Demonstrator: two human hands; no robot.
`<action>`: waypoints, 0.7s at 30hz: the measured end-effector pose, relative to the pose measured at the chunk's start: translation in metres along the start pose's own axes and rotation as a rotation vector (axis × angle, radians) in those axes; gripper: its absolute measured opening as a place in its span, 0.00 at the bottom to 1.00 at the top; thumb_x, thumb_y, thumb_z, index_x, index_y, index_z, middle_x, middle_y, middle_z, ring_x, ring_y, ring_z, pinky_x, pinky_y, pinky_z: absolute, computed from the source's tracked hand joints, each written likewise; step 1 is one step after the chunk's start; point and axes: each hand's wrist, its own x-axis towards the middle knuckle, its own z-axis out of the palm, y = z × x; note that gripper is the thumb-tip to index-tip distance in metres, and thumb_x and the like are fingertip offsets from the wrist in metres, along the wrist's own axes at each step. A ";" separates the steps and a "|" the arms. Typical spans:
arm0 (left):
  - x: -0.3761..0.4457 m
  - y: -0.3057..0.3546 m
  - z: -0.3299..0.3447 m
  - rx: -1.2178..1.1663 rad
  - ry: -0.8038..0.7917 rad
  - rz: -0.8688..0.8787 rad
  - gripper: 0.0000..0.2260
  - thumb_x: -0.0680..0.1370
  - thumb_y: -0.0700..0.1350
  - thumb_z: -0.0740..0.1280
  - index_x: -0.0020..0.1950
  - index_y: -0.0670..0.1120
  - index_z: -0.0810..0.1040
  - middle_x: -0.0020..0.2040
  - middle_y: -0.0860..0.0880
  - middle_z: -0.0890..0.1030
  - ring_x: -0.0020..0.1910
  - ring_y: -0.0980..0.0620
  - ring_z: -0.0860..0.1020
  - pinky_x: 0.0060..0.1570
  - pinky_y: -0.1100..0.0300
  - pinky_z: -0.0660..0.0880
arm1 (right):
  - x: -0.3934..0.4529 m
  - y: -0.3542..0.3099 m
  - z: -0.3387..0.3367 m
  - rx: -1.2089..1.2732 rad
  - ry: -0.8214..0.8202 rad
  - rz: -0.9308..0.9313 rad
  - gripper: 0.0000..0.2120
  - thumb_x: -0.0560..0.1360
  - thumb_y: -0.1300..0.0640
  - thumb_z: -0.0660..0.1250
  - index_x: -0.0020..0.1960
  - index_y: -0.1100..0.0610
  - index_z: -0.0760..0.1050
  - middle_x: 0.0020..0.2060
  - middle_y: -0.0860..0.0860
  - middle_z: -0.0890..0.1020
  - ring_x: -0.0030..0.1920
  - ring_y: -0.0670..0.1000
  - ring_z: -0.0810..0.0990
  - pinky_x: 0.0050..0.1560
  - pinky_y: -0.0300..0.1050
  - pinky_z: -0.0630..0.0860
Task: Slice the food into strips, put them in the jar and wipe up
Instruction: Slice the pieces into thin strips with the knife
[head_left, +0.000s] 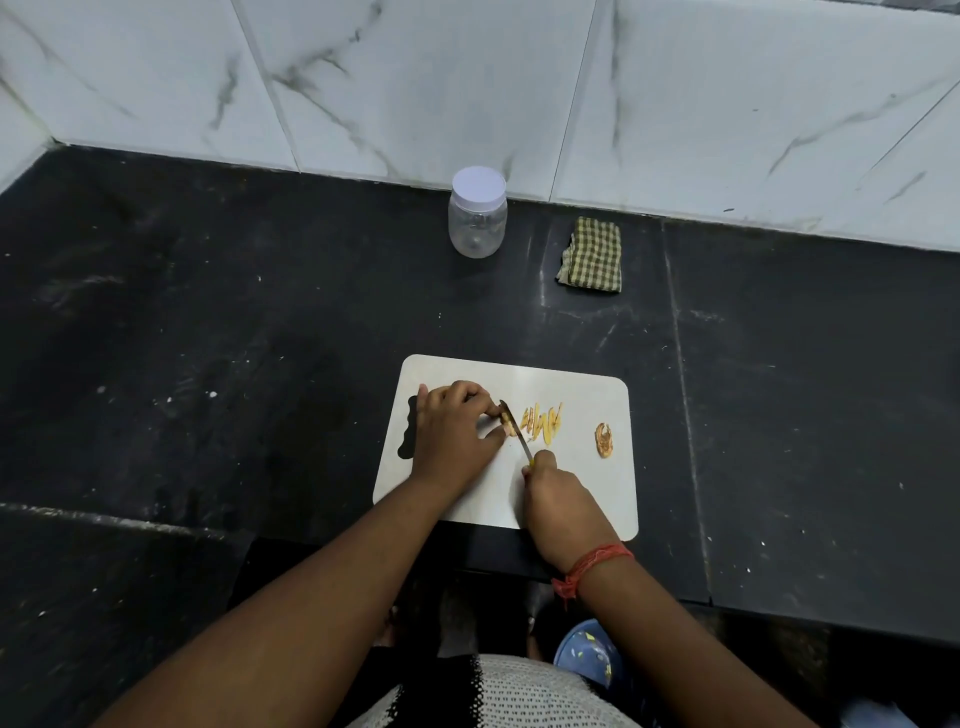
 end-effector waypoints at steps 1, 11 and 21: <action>0.000 0.000 0.000 -0.001 0.002 0.001 0.09 0.75 0.55 0.71 0.52 0.52 0.81 0.59 0.55 0.76 0.64 0.48 0.70 0.78 0.44 0.46 | 0.001 0.000 0.001 -0.003 -0.006 0.004 0.06 0.84 0.56 0.50 0.49 0.57 0.61 0.40 0.57 0.79 0.39 0.59 0.78 0.35 0.47 0.65; 0.002 -0.001 0.004 0.009 0.018 0.003 0.09 0.76 0.53 0.70 0.52 0.51 0.82 0.58 0.55 0.77 0.63 0.47 0.71 0.77 0.43 0.47 | 0.022 -0.006 -0.004 0.024 -0.150 0.129 0.11 0.82 0.62 0.53 0.61 0.67 0.65 0.51 0.64 0.80 0.51 0.62 0.80 0.39 0.44 0.65; 0.003 -0.002 0.006 0.007 0.023 -0.015 0.08 0.76 0.52 0.69 0.52 0.52 0.82 0.59 0.54 0.77 0.63 0.46 0.71 0.77 0.44 0.47 | 0.027 -0.010 -0.004 0.024 -0.182 0.126 0.13 0.82 0.63 0.54 0.64 0.67 0.64 0.53 0.63 0.80 0.52 0.61 0.79 0.40 0.43 0.66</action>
